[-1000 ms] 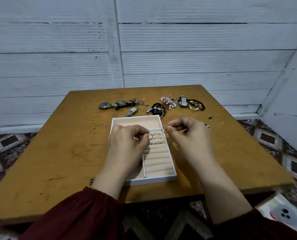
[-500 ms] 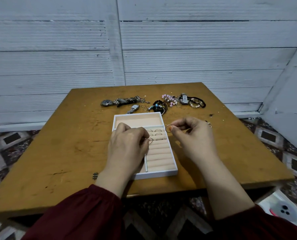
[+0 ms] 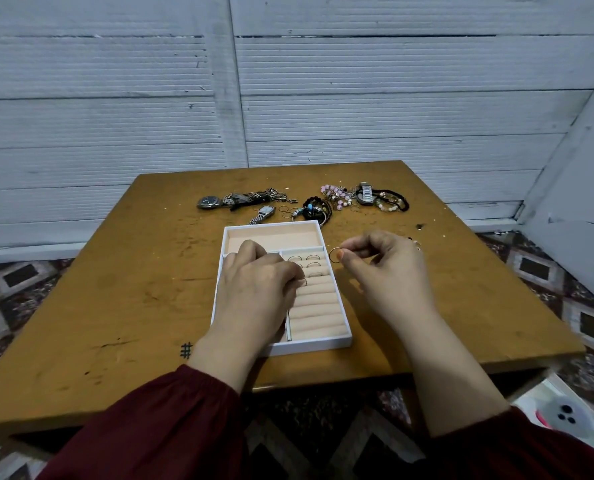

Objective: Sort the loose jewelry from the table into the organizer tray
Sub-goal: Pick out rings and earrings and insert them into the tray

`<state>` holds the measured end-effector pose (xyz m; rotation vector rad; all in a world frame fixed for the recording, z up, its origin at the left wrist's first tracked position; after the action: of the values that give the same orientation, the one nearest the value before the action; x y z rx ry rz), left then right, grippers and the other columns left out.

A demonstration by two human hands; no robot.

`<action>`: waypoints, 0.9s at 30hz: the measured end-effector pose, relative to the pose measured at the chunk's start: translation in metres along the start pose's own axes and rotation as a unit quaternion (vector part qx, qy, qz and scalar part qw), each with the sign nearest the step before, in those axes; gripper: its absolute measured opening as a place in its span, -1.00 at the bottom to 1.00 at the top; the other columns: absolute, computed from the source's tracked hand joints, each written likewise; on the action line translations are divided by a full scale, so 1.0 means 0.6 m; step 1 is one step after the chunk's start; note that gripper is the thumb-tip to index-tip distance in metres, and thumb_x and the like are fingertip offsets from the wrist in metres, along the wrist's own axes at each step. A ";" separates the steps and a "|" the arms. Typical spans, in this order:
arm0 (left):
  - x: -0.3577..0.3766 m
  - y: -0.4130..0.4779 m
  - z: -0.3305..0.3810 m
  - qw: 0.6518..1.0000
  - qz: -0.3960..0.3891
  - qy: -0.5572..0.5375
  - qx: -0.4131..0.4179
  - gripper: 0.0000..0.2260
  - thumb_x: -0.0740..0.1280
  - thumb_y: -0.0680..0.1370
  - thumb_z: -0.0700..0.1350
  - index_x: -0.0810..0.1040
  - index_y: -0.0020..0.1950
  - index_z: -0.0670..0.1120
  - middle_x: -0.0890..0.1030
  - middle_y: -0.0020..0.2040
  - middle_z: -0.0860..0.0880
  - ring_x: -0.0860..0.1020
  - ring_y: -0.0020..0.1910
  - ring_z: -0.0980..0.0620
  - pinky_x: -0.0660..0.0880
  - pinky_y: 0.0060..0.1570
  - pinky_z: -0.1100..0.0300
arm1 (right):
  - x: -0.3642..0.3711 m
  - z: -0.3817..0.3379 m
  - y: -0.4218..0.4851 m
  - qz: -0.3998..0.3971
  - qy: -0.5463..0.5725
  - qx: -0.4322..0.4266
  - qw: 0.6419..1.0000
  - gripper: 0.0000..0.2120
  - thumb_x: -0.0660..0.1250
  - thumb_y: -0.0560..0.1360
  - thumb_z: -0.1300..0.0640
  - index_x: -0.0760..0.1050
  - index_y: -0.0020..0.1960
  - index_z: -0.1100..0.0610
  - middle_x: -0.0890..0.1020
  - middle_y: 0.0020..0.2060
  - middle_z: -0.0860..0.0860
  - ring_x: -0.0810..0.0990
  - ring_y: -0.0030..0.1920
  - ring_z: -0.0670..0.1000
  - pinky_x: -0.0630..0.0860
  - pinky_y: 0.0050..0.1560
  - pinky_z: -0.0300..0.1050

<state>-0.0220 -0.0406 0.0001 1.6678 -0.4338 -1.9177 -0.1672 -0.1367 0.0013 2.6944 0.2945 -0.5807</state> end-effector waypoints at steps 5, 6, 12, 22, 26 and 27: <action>0.004 0.001 -0.002 1.000 -0.008 0.012 0.000 -0.92 0.51 0.30 -0.09 0.67 -0.26 0.06 0.61 -0.35 0.12 0.46 -0.22 -0.07 0.17 -0.22 0.13 | -0.001 -0.002 -0.001 -0.001 -0.009 -0.001 1.000 -0.92 0.44 0.42 0.11 0.60 -0.23 -0.04 0.61 -0.36 -0.13 0.53 -0.38 -0.13 0.59 -0.24 0.03; 0.005 0.001 -0.003 1.000 -0.011 0.012 0.000 -0.94 0.48 0.30 -0.09 0.67 -0.26 0.06 0.61 -0.35 0.12 0.45 -0.21 -0.07 0.17 -0.22 0.12 | -0.001 -0.002 -0.001 -0.002 -0.010 0.000 1.000 -0.92 0.44 0.42 0.11 0.60 -0.23 -0.05 0.61 -0.35 -0.13 0.53 -0.38 -0.13 0.59 -0.25 0.04; 0.009 0.002 -0.004 1.000 -0.024 0.006 -0.014 -0.94 0.48 0.32 -0.10 0.67 -0.26 0.05 0.61 -0.34 0.12 0.44 -0.18 -0.06 0.15 -0.20 0.13 | -0.003 -0.006 -0.004 -0.006 -0.021 0.000 1.000 -0.95 0.43 0.42 0.11 0.62 -0.19 -0.02 0.61 -0.34 -0.16 0.51 -0.36 -0.16 0.55 -0.26 -0.06; 0.005 0.003 0.001 0.998 -0.056 0.015 -0.039 -0.89 0.36 0.48 -0.03 0.65 -0.04 0.05 0.64 -0.13 0.09 0.37 0.00 -0.04 0.05 -0.15 0.17 | 0.002 -0.004 -0.004 -0.012 -0.032 -0.005 0.999 -0.90 0.44 0.42 0.10 0.58 -0.24 -0.06 0.60 -0.34 -0.16 0.48 -0.36 -0.20 0.44 -0.29 -0.17; 0.005 0.005 0.002 0.997 -0.051 0.033 -0.050 -0.90 0.36 0.48 -0.03 0.65 -0.06 0.04 0.54 -0.13 0.04 0.39 0.03 -0.07 0.19 -0.09 0.13 | 0.005 -0.003 -0.003 -0.019 -0.035 -0.004 0.999 -0.92 0.43 0.43 0.10 0.59 -0.22 -0.04 0.60 -0.34 -0.16 0.48 -0.37 -0.20 0.41 -0.30 -0.18; 0.006 0.005 0.001 0.996 -0.064 0.032 -0.059 -0.88 0.33 0.50 -0.01 0.64 -0.02 0.06 0.51 -0.10 0.04 0.37 0.06 -0.06 0.20 -0.06 0.13 | 0.006 -0.002 -0.003 -0.021 -0.035 -0.003 0.999 -0.93 0.43 0.43 0.10 0.59 -0.21 -0.04 0.61 -0.33 -0.16 0.48 -0.36 -0.20 0.41 -0.29 -0.18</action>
<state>-0.0223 -0.0453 -0.0009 1.7096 -0.1885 -1.9331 -0.1641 -0.1339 0.0003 2.6612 0.3333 -0.6829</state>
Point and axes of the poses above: each hand's wrist, its own y-axis towards the middle knuckle, its own x-axis out of the palm, z = x × y, the point moved 4 cm from there along y, towards the middle knuckle
